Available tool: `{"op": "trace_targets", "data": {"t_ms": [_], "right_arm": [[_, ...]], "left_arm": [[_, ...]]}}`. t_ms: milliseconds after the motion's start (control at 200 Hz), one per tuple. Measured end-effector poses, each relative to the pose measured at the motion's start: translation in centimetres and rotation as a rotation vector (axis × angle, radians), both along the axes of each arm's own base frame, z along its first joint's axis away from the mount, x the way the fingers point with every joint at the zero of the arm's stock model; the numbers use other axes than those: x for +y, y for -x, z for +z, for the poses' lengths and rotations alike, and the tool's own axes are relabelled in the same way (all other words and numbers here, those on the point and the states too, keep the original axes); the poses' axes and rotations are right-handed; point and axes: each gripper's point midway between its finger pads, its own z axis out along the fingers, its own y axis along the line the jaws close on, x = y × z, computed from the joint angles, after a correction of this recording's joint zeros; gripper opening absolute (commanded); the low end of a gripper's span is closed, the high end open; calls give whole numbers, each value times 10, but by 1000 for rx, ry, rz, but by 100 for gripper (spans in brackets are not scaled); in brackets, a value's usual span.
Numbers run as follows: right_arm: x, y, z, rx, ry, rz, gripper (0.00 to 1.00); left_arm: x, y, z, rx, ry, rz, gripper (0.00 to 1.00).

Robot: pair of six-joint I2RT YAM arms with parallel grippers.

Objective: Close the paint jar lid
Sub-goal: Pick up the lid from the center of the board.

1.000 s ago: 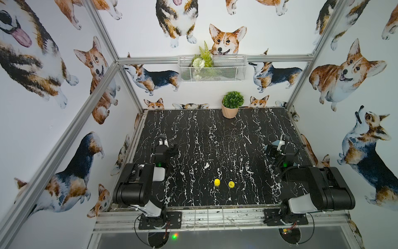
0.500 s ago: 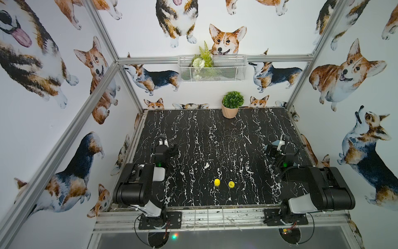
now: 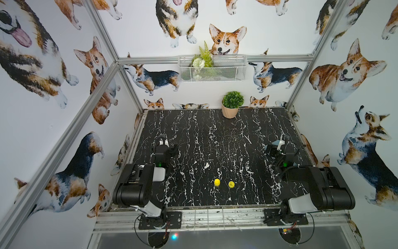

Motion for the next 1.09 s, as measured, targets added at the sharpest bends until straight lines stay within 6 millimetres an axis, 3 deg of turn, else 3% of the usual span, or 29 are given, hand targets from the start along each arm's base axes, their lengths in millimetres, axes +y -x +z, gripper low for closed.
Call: {"op": "trace_targets", "data": {"t_ms": [60,130,180,240,300,375,460,555,671,901,1091], "right_arm": [[13,2,15,-4,37,11,100],[35,-5,61,-76,53,54,100],[35,-9,93,-118,42,34,100],[38,-10,117,-127,1,25,100],[48,-6,129,-92,-53,56,100],[65,1,139,-35,-153,106,100],[97,14,130,85,-258,192,100],[162,46,103,310,-318,369,100],[214,85,84,502,-311,512,100],[243,138,41,770,-287,570,100],[257,175,7,937,-239,586,100]], "left_arm": [[-19,-4,29,-33,-31,-32,100],[-34,-7,79,-119,-26,-45,100],[-37,-7,115,-176,32,-31,100],[-41,-7,148,-226,117,-18,100],[-53,-7,167,-219,217,-51,100],[-70,-5,175,-158,347,-97,100],[-94,7,163,-41,493,-165,100],[-125,38,126,170,629,-239,100],[-138,79,87,348,740,-246,100],[-161,140,36,562,912,-311,100],[-178,167,39,572,978,-437,100]]}}
